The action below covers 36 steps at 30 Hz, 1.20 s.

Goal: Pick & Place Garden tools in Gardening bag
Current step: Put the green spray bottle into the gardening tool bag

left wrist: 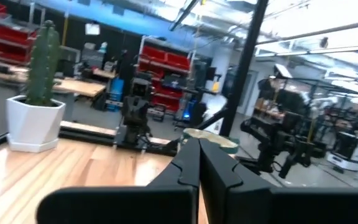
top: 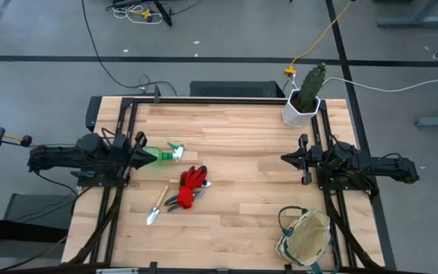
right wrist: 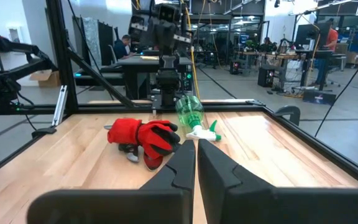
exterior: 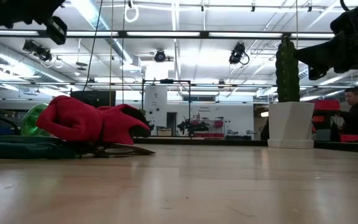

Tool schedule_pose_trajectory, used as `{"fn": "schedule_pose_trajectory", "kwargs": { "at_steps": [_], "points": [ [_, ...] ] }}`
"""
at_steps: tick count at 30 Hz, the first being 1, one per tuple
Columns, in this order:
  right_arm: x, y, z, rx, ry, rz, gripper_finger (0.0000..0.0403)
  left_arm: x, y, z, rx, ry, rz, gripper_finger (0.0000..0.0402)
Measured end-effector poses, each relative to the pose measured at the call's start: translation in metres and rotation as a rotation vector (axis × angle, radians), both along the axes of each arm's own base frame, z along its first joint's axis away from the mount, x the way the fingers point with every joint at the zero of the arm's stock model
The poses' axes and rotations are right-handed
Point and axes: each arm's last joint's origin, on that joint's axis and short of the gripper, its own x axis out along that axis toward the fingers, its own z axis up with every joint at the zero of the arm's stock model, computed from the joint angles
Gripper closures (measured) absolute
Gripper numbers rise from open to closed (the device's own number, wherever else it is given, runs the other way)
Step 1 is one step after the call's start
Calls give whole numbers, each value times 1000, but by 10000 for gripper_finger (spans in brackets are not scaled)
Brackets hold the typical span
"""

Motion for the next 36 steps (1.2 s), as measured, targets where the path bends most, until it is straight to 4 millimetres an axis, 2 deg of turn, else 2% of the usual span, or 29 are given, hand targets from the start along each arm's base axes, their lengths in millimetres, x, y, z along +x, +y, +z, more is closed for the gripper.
{"fn": "schedule_pose_trajectory", "kwargs": {
  "at_steps": [8, 23, 30, 36],
  "points": [
    [0, 0, 0, 0, 0, 0, 380, 13, 2, 41, 19, 132, 103, 397],
    [0, 0, 0, 0, 0, 0, 380, 68, 2, 102, 49, 402, 149, 396],
    [0, 0, 0, 0, 0, 0, 380, 91, 1, 125, 56, 499, 140, 386],
    [0, 0, 0, 0, 0, 0, 380, 109, 1, 132, 77, 561, 136, 384]
  ]
}}
